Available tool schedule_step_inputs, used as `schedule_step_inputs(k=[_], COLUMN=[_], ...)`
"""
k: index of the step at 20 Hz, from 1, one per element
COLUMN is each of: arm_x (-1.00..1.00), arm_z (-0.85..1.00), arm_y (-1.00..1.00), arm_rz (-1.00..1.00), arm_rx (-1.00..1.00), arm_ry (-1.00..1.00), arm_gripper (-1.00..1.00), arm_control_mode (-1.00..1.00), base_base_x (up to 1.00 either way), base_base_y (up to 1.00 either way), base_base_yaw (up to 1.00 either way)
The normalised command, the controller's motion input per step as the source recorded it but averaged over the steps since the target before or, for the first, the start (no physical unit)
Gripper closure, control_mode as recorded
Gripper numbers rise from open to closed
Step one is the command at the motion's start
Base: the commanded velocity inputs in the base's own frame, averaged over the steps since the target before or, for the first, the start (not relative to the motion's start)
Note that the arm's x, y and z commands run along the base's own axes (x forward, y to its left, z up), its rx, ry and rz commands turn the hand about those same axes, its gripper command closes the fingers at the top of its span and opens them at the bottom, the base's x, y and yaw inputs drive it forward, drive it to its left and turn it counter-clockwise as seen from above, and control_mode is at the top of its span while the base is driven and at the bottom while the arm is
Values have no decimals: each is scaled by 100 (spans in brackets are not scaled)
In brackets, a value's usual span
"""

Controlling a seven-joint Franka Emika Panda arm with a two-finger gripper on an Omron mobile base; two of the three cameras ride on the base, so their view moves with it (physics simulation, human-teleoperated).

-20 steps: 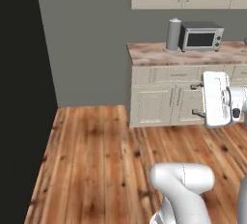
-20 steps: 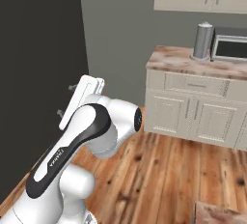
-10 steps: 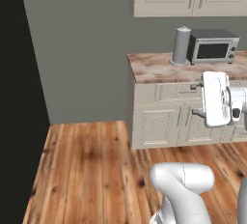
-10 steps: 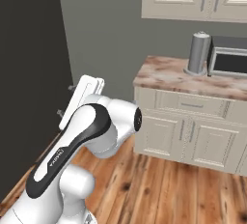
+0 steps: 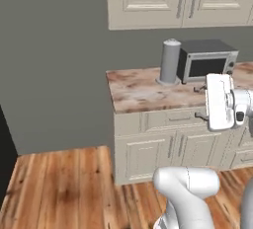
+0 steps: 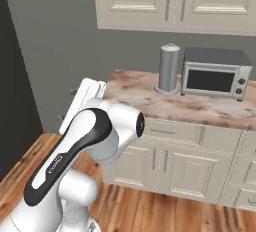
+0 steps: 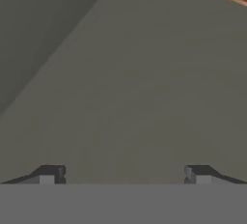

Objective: Retrieve the wine glasses from the counter and place one next to each plate.

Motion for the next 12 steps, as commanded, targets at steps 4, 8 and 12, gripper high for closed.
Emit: schedule_step_inputs(k=[4, 8, 12], arm_x=[0, 0, 0], arm_z=[0, 0, 0], arm_y=[0, 0, 0], arm_rz=[0, 0, 0], arm_rx=[0, 0, 0], arm_ry=[0, 0, 0], arm_gripper=[-100, -100, -100], arm_control_mode=[100, 100, 100], base_base_x=[67, 41, 35], base_base_y=[-100, -100, -100], base_base_yaw=[-29, -26, -23])
